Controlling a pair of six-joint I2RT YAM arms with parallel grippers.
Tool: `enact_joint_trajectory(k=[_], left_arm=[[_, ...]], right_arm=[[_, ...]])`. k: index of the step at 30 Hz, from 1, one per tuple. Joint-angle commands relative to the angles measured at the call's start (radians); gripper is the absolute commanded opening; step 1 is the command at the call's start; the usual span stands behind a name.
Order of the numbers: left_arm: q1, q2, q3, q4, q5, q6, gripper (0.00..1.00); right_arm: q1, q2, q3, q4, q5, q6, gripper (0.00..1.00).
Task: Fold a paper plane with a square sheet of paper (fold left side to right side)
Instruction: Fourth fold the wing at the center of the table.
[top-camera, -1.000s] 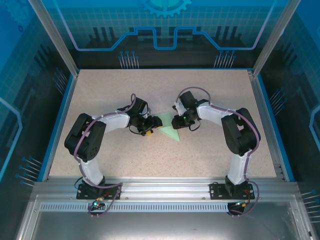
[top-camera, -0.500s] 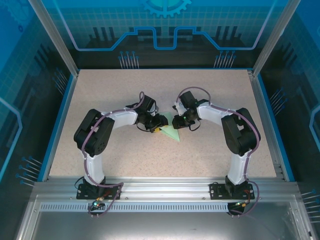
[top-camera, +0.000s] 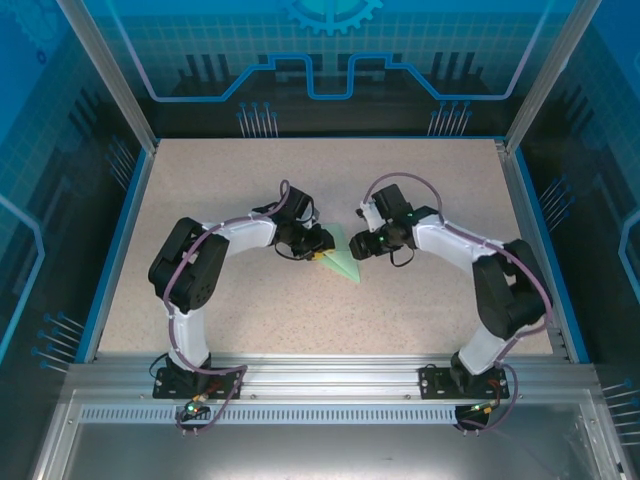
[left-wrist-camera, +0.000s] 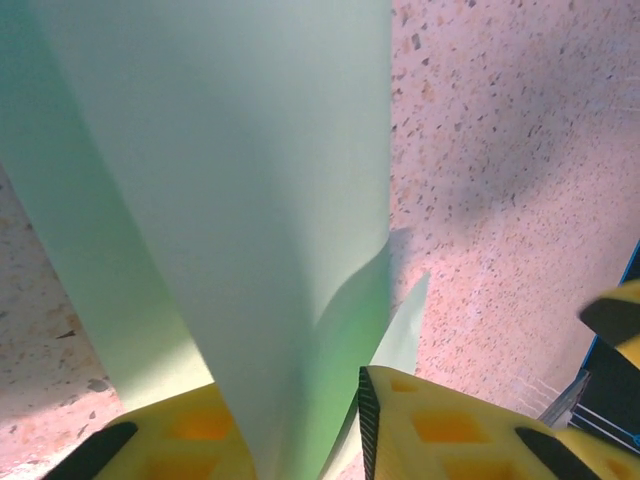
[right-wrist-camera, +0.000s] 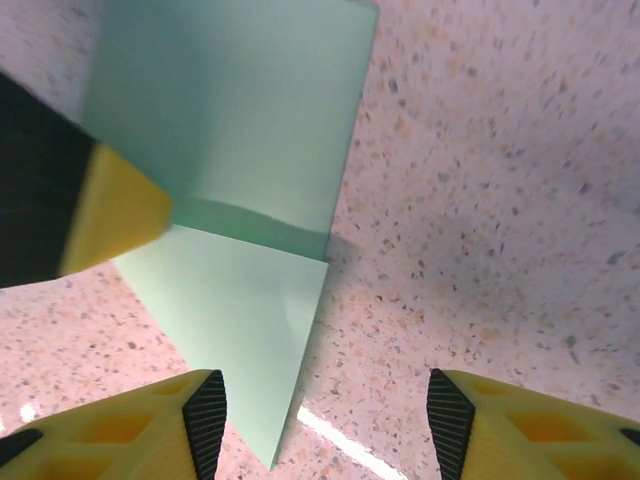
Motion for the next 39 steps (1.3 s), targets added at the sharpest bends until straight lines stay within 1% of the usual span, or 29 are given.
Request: enact_joint_trajectory(k=[1, 5, 8, 14, 19, 21, 37, 39], left_arm=[[-0.011, 0.004, 0.039, -0.026, -0.013, 0.008, 0.27], [-0.014, 0.014, 0.065, -0.039, -0.014, 0.014, 0.26], [-0.020, 0.028, 0.085, -0.053, -0.013, 0.021, 0.26], [-0.024, 0.041, 0.099, -0.057, -0.012, 0.025, 0.25], [-0.024, 0.038, 0.090, -0.052, -0.020, 0.022, 0.25], [-0.026, 0.040, 0.089, -0.053, -0.021, 0.023, 0.25], [-0.023, 0.047, 0.127, -0.086, -0.043, -0.008, 0.25], [-0.022, 0.050, 0.134, -0.092, -0.044, -0.012, 0.25]], right_arm=[[0.031, -0.053, -0.062, 0.045, 0.010, -0.034, 0.59], [0.098, -0.081, -0.124, 0.123, 0.025, -0.031, 0.59], [0.150, -0.074, -0.140, 0.157, 0.081, -0.029, 0.59], [0.193, 0.008, -0.107, 0.170, 0.122, -0.024, 0.58], [0.201, 0.043, -0.093, 0.177, 0.139, -0.023, 0.57], [0.202, 0.051, -0.091, 0.180, 0.143, -0.022, 0.54], [0.215, 0.098, -0.093, 0.230, 0.166, -0.040, 0.52], [0.216, 0.107, -0.091, 0.230, 0.171, -0.042, 0.50]])
